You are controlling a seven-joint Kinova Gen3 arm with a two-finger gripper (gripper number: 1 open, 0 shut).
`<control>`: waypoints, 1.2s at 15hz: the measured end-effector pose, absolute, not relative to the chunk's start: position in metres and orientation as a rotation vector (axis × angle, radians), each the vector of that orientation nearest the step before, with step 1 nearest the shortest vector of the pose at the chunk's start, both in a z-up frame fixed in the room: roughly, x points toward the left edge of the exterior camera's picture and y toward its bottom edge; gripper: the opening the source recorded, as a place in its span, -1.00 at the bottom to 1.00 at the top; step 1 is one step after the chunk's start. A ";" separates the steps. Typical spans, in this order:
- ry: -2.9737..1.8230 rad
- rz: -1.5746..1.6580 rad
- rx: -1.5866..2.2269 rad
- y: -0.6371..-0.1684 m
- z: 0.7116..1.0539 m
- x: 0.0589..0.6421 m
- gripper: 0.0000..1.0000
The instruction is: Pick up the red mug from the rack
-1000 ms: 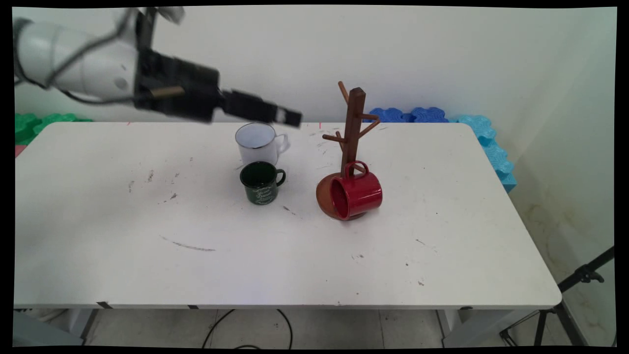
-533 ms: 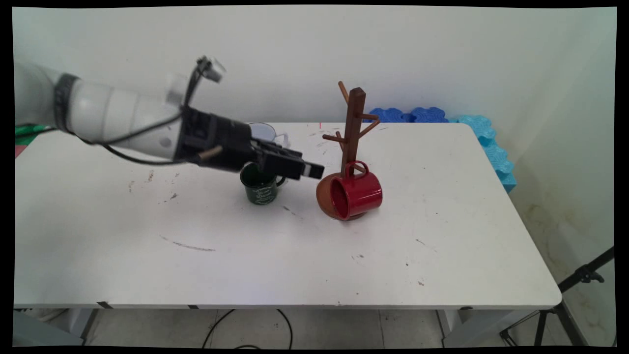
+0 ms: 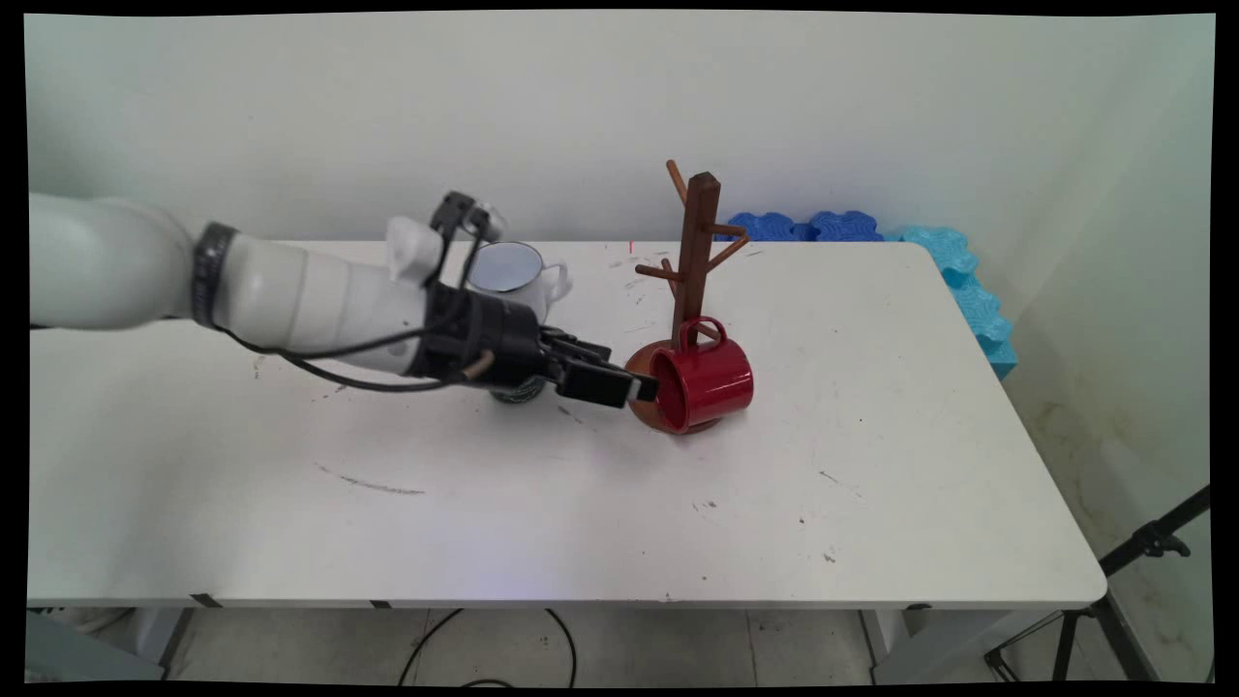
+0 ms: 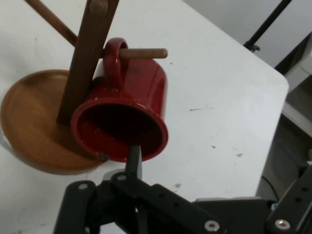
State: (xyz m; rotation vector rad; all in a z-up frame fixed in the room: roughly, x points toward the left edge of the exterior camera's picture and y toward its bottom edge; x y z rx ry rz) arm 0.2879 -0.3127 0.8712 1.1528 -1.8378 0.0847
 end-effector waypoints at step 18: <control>-1.803 0.125 1.149 -0.366 0.787 0.224 1.00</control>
